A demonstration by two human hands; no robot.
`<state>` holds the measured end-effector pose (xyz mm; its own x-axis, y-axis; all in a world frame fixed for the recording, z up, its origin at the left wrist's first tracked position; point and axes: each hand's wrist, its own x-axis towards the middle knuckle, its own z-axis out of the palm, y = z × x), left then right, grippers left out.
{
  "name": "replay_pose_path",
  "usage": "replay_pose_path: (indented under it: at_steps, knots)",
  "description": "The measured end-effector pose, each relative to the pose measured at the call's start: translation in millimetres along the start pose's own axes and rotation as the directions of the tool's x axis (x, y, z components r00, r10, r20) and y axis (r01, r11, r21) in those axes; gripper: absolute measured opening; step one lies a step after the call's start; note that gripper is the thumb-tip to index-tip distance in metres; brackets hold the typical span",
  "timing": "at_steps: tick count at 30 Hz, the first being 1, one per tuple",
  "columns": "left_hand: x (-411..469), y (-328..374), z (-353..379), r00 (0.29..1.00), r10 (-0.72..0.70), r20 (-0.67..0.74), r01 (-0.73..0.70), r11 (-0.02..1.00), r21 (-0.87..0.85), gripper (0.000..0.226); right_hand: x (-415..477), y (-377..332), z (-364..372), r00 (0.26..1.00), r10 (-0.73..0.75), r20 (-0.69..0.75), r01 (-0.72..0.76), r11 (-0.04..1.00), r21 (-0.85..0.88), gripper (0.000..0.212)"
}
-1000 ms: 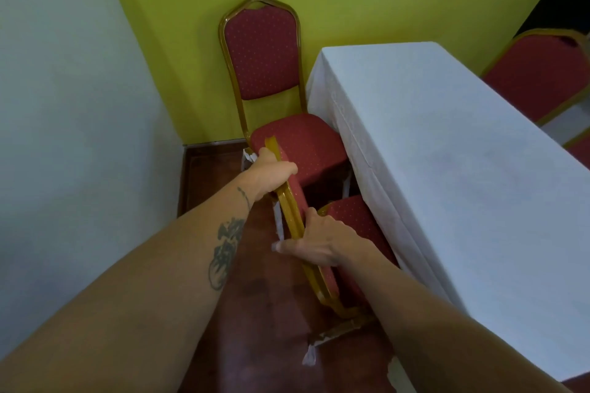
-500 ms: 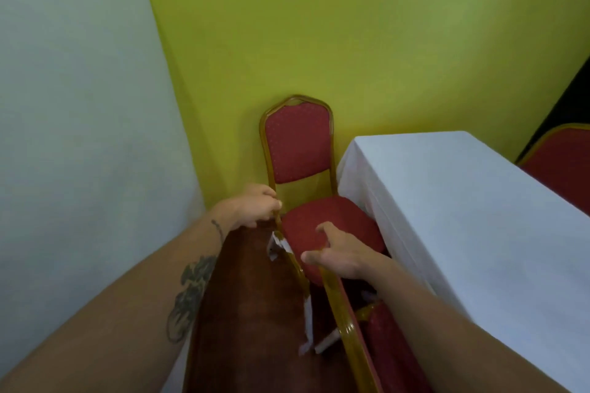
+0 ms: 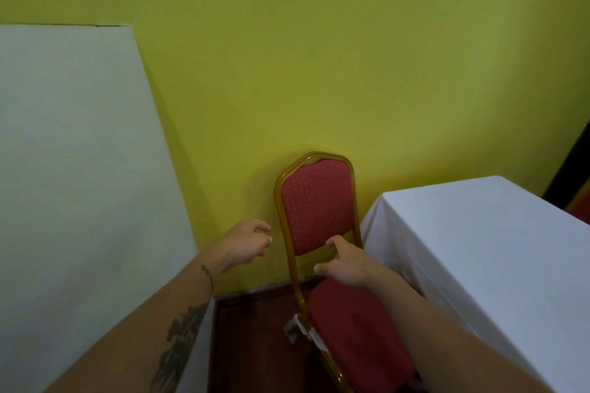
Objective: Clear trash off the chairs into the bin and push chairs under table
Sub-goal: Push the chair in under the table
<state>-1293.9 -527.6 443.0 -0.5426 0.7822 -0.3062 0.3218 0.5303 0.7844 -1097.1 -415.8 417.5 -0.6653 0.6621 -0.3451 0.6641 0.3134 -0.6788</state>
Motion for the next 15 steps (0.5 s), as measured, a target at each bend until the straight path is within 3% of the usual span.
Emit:
replay_pose_path:
  at_steps: [15]
  knots:
    - [294,53,-23,0.999,-0.034,-0.004,0.034,0.999,0.041,0.040,342,-38,-93,0.990,0.140,-0.019,-0.134,0.973,0.187,0.062]
